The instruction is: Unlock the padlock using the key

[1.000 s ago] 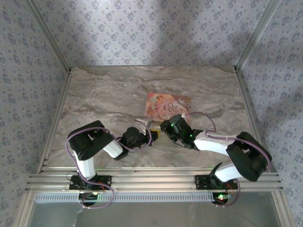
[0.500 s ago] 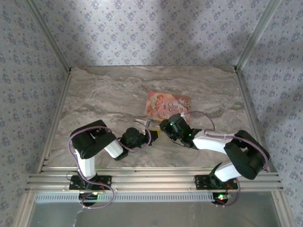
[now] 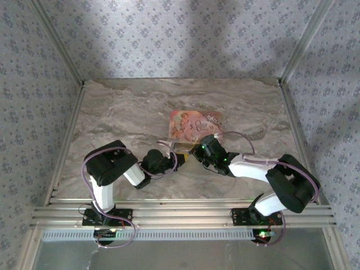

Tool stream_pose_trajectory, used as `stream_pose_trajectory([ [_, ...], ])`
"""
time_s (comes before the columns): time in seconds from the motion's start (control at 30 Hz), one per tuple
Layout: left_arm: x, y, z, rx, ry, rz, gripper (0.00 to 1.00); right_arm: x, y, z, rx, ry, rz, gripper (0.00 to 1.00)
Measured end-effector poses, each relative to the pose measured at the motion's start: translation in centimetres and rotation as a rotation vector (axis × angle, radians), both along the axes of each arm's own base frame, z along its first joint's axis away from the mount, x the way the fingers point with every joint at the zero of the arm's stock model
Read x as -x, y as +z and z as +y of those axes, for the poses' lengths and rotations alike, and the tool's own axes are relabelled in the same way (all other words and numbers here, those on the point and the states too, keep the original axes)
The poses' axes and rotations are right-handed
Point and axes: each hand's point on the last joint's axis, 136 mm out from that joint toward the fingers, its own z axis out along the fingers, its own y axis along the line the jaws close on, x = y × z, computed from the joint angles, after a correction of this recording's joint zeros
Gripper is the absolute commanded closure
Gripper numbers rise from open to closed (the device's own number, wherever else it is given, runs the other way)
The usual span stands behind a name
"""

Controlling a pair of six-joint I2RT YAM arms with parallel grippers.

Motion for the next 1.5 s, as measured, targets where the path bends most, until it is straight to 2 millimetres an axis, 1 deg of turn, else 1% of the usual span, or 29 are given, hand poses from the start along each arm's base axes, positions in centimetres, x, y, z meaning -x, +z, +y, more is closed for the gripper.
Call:
stream_pose_trajectory([
  [0.07,0.0,0.0,0.0,0.004,-0.011,0.004,1.00,0.0,0.0,0.0,-0.001,0.001,0.002,1.00],
  [0.17,0.1,0.1,0.0,0.010,-0.022,0.011,1.00,0.0,0.0,0.0,-0.002,-0.004,0.007,0.66],
  [0.2,0.2,0.2,-0.1,0.016,-0.026,0.013,1.00,0.1,-0.1,-0.1,0.002,-0.004,0.008,0.58],
  [0.23,0.2,0.3,-0.1,0.022,-0.028,0.015,1.00,0.2,-0.1,-0.1,0.005,-0.002,0.011,0.54],
  [0.3,0.2,0.5,-0.2,0.037,-0.027,0.023,1.00,0.5,-0.4,-0.1,0.011,0.002,0.022,0.51],
  [0.43,0.2,0.3,-0.2,0.053,-0.019,0.053,1.00,1.1,-1.1,-0.3,0.017,0.003,0.055,0.50],
  [0.7,0.2,0.3,-0.3,0.094,-0.004,0.115,1.00,1.1,-1.1,-0.2,-0.014,-0.011,0.051,0.53],
  [0.93,0.2,0.2,-0.2,0.102,0.003,0.134,1.00,0.7,-1.2,0.3,-0.035,-0.009,0.041,0.61],
  [1.07,0.2,0.2,-0.2,0.102,0.003,0.136,1.00,0.4,-0.9,0.6,-0.052,-0.006,0.036,0.73],
  [1.27,-0.1,0.1,0.1,0.101,0.007,0.142,1.00,0.3,-0.7,0.7,-0.046,0.015,0.036,0.98],
  [1.3,-0.2,0.0,0.2,0.099,0.011,0.144,1.00,0.3,-0.7,0.8,-0.046,0.020,0.032,1.00],
  [1.37,-0.4,0.0,0.4,0.100,0.014,0.146,0.94,0.2,-0.5,0.9,-0.045,0.025,0.028,1.00],
  [1.43,-0.4,0.1,0.4,0.100,0.011,0.148,0.90,0.2,-0.5,0.9,-0.044,0.027,0.025,1.00],
  [1.47,-0.4,0.1,0.4,0.099,0.012,0.150,0.86,0.2,-0.5,0.9,-0.044,0.027,0.025,1.00],
  [1.5,-0.4,0.2,0.5,0.099,0.012,0.154,0.80,0.2,-0.5,1.0,-0.047,0.029,0.024,1.00],
])
